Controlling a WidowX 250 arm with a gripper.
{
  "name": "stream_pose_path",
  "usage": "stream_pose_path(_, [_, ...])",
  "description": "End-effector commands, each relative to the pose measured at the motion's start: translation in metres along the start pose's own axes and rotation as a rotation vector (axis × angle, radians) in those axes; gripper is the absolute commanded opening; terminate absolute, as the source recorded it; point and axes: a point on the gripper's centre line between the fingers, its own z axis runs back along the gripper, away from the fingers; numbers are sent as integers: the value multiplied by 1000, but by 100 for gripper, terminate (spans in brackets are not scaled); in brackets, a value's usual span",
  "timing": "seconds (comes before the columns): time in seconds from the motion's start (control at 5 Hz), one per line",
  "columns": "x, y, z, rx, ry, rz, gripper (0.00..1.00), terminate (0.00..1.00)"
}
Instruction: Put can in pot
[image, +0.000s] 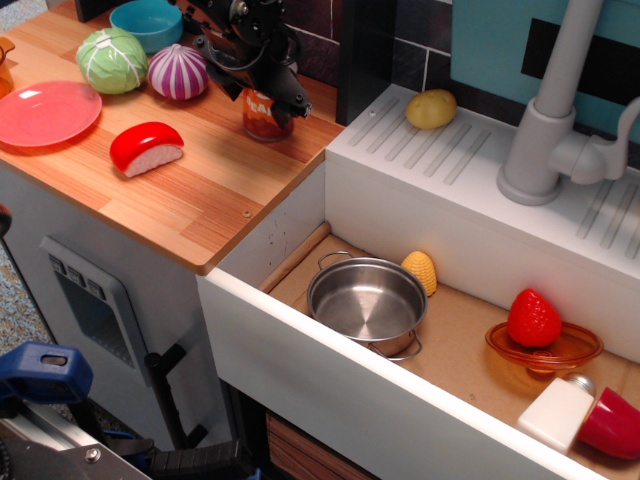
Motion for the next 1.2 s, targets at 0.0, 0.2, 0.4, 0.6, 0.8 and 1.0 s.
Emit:
stream_pose_path(0.0, [8, -7, 21, 47, -53, 50, 0, 0])
stream_pose_path(0.2, [7, -43, 55, 63, 73, 119, 0, 0])
stream_pose_path(0.4, [2, -79, 77, 52, 155, 210, 0, 0])
stream_pose_path(0.6, [-8, -122, 88, 35, 233, 347, 0, 0])
stream_pose_path(0.8, [-27, -144, 92, -2, 298, 414, 0, 0])
stream_pose_path(1.0, [-45, -155, 82, -9, 259, 444, 0, 0])
